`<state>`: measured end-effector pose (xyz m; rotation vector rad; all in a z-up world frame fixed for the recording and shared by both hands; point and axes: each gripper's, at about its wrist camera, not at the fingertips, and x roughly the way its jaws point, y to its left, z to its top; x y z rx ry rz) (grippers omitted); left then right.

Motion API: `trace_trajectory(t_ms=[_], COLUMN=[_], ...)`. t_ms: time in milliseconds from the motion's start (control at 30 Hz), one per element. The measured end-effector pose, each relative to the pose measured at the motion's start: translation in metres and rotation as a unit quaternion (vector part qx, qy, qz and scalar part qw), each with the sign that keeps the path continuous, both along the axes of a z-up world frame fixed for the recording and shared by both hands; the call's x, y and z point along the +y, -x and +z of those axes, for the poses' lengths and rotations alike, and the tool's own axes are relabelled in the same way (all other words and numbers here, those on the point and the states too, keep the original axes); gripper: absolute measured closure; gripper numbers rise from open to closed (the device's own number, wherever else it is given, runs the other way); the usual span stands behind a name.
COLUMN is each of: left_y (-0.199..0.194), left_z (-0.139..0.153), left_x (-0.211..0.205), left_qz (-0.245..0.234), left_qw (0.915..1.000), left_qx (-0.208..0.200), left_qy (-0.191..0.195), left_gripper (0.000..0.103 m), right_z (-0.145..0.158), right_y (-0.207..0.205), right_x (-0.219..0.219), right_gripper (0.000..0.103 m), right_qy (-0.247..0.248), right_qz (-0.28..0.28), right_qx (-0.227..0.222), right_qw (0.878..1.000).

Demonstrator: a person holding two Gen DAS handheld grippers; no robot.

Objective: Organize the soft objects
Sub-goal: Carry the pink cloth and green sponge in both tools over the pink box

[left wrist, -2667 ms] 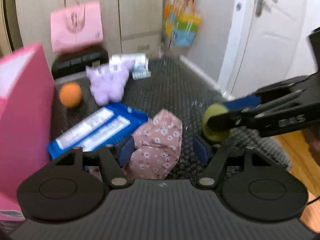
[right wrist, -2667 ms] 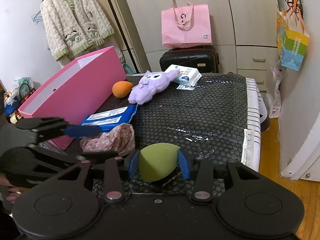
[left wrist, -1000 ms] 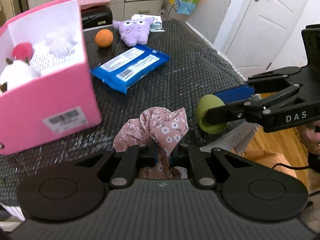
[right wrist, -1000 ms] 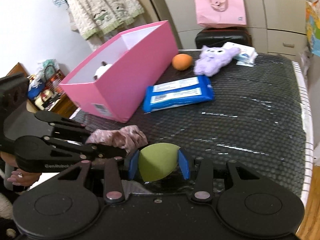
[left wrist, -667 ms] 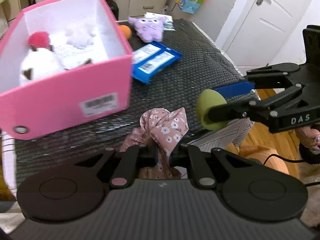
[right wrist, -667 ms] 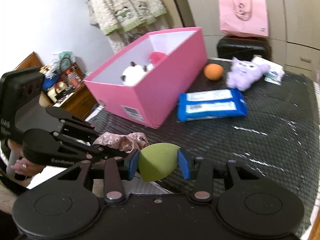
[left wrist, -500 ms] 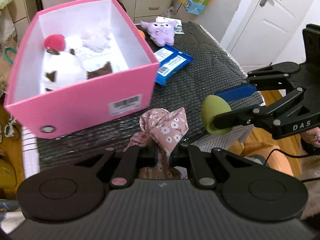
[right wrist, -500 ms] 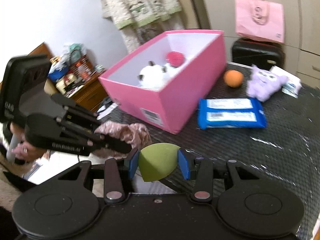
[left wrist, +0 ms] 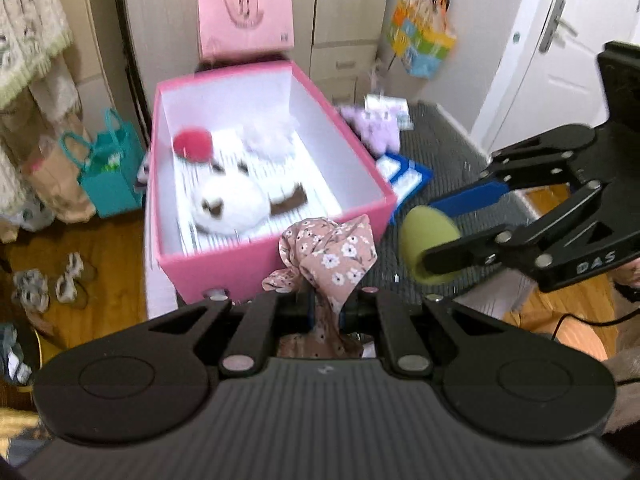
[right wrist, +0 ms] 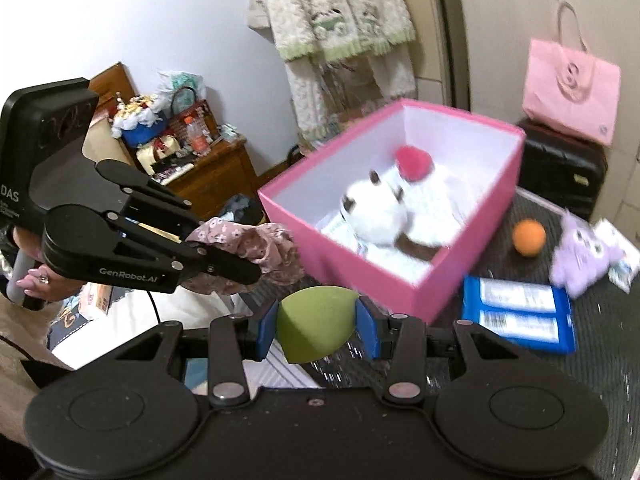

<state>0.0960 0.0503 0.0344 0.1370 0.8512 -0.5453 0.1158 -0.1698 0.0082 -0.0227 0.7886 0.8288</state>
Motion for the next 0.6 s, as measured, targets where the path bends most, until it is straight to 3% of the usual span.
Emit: trace_trajectory(t_ms=[100,267,433,600], left_y=[-0.003,-0.024,-0.055,-0.103], left_z=[0.020,0.039,0.040,0.030], left_x=[0.006,0.012,0.021,0.029], left_qz=[-0.004,-0.001,0.013,0.034], left_qw=[0.9992,0.9975,0.9959,0.9953], left_qx=[-0.039,-0.068,-0.082,-0.069], left_qy=[0.008,0.021,0.034,0.059], left_gripper=[0.093,0.093,0.093,0.093], right_z=[0.011,0.026,0.033,0.028], right_y=[-0.010,-0.032,-0.065,-0.112], right_x=[0.010,0.017,0.022,0.026], right_gripper=[0.055,0.055,0.055,0.055], right_qy=[-0.005,-0.007,0.000,0.006], right_qz=[-0.002,-0.014,-0.034,-0.055], right_qx=[-0.014,-0.036,-0.057,-0.075], right_qw=[1.000,0.999,0.998,0.996])
